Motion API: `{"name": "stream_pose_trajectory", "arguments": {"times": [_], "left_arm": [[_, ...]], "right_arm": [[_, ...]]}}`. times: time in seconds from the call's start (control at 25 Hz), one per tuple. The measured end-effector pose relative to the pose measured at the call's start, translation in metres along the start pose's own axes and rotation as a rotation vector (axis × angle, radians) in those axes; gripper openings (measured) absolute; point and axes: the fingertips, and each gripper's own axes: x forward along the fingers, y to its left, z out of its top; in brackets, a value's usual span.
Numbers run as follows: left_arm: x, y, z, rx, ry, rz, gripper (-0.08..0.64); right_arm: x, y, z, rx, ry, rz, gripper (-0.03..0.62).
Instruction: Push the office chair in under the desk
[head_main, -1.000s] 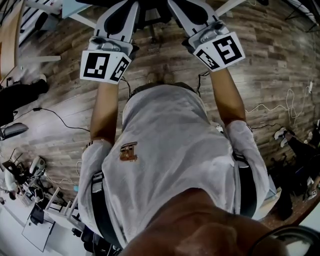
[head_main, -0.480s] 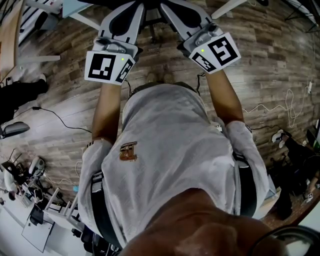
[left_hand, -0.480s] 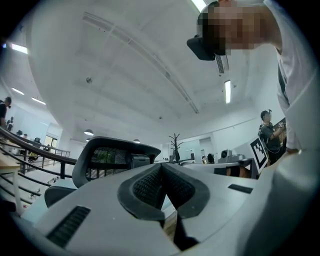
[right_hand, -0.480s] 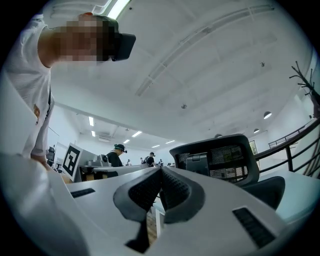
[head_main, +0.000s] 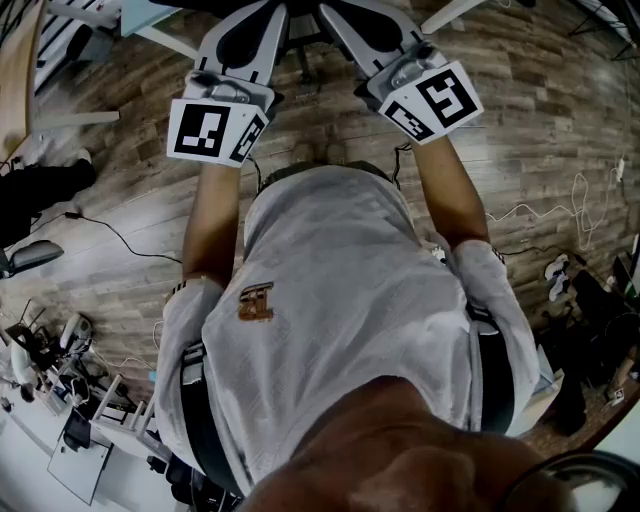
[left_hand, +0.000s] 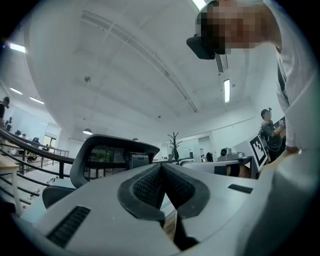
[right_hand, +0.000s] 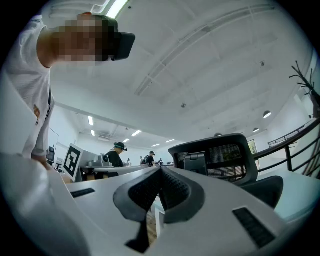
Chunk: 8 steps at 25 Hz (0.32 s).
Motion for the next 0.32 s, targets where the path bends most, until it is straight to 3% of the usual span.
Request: {"name": "stream_pose_trajectory", "arguments": {"times": [0.32], "left_arm": [[0.0023,0.0027,-0.0042,0.005,0.009,-0.008,0.02]], "right_arm": [[0.0021,-0.0031,-0.0058,0.004,0.007,0.002,0.034]]}}
